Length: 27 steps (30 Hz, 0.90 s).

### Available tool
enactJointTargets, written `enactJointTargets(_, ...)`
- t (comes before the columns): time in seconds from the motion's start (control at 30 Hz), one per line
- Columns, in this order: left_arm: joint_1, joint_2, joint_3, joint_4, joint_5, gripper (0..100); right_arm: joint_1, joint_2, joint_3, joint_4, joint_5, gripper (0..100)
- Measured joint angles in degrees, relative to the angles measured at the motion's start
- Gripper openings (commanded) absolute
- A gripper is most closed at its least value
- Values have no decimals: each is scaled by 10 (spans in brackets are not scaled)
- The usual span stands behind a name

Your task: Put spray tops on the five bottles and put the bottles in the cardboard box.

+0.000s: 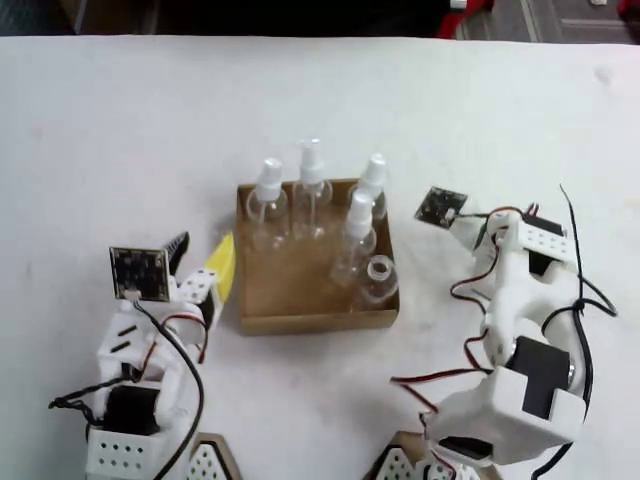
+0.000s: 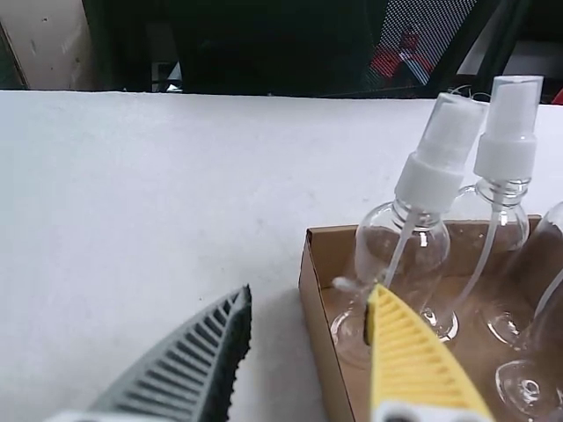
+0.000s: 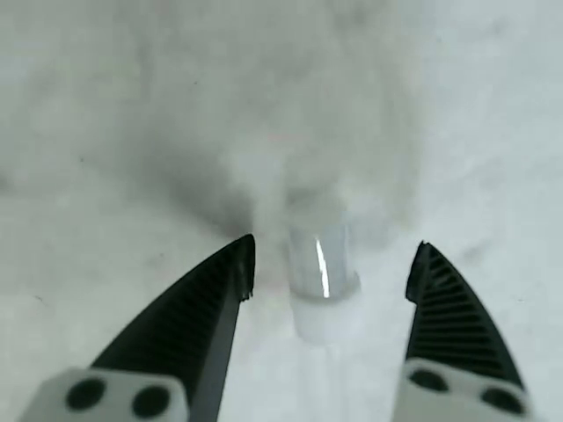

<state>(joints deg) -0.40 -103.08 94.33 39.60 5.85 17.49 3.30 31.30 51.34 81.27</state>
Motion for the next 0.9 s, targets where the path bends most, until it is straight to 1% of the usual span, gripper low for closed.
enactJointTargets(0.27, 0, 0, 0, 0, 0, 207, 18, 4, 0, -39, 4, 236)
enactJointTargets(0.33, 0, 0, 0, 0, 0, 207, 16, 4, 0, -42, 4, 188)
enactJointTargets(0.43, 0, 0, 0, 0, 0, 207, 18, 4, 0, -42, 4, 83)
enactJointTargets(0.53, 0, 0, 0, 0, 0, 207, 17, 24, 0, -42, 5, 12)
enactJointTargets(0.73, 0, 0, 0, 0, 0, 207, 11, 39, -3, -55, 6, 15)
enactJointTargets(0.83, 0, 0, 0, 0, 0, 207, 11, 18, -1, -56, 6, 16)
enactJointTargets(0.9, 0, 0, 0, 0, 0, 207, 11, -21, 0, -36, 5, 16)
